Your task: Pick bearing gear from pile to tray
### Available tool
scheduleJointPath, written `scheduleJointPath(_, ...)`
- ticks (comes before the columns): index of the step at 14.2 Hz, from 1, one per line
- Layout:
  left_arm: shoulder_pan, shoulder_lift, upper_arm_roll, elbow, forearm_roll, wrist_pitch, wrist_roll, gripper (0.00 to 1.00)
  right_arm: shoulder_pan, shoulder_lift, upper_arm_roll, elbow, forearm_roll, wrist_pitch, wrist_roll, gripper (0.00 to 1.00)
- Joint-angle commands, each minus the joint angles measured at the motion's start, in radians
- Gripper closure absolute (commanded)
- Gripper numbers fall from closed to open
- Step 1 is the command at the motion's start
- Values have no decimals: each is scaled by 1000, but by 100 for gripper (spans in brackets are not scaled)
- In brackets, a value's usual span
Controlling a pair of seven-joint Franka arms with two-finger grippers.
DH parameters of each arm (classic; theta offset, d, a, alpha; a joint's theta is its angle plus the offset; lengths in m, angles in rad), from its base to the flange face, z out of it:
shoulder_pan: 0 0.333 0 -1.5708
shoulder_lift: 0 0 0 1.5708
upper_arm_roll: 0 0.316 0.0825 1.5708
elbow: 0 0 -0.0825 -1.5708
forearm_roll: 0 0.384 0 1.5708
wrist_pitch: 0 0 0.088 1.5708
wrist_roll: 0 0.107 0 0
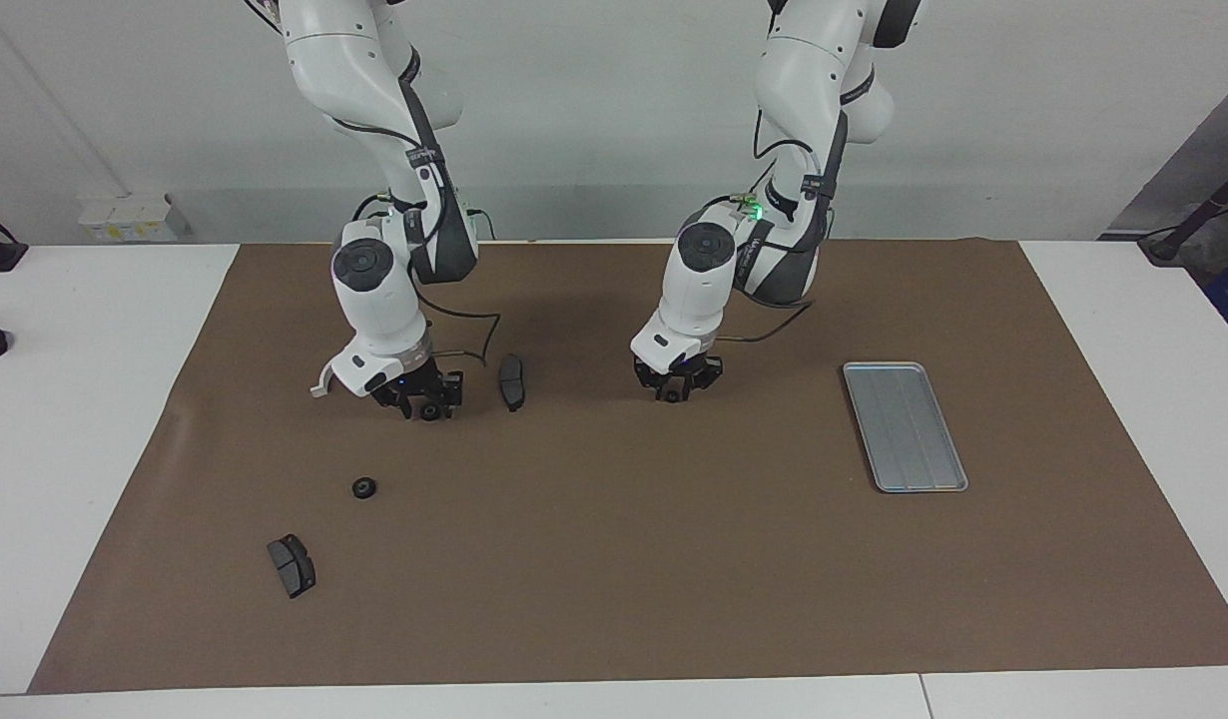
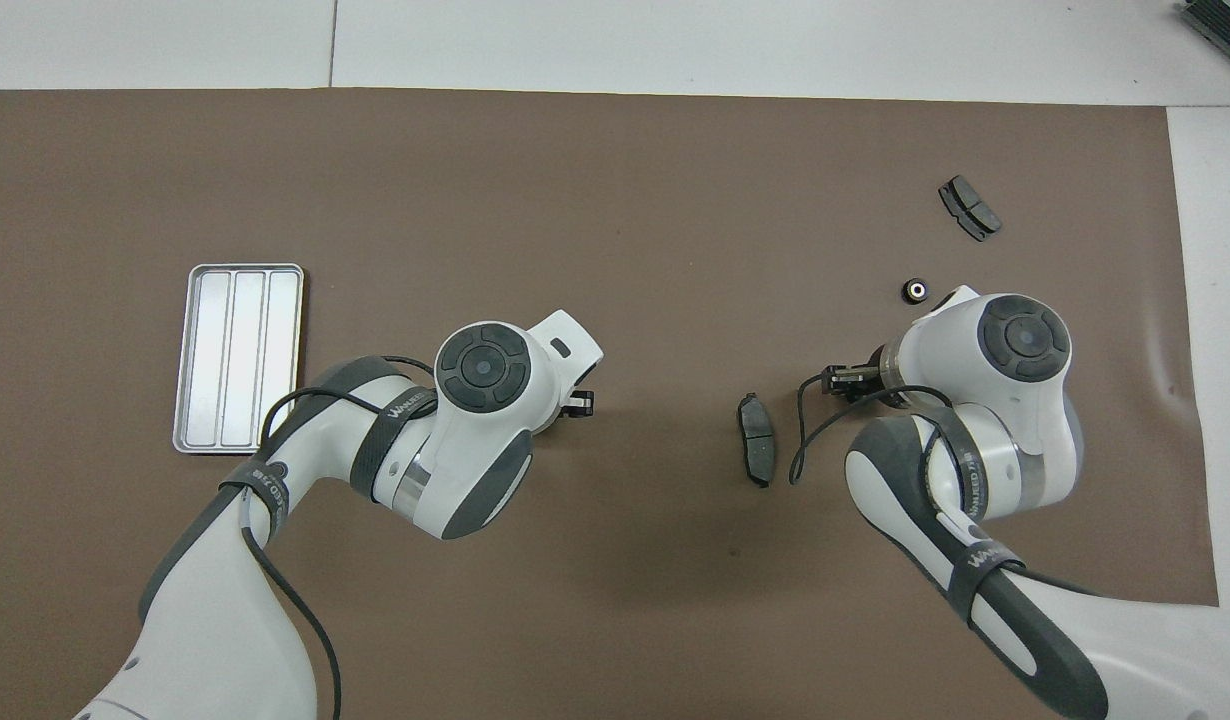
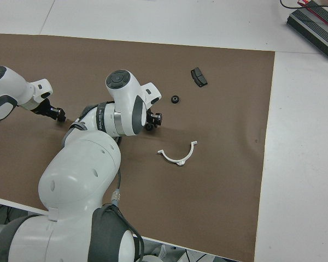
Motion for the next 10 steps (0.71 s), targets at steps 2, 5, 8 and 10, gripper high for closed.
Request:
scheduleJointPath(2,-16,-34,16,-42,9,27,-6,55,-7,-21,6,-44,27,27,-36,34)
scheduleJointPath(5,-16,-34,16,-45,9,30,-4,58,-4,-22,8,-46,27,25,-33,55)
scheduleJointPath(8,-16,-33,16,-48,9,39,-3,62,3,-25,8,-36,27,18,-27,100)
scheduleJointPath(10,-16,-33,16,-55,9,48,-1,65,3,-62,8,-33,27,9,-27,100)
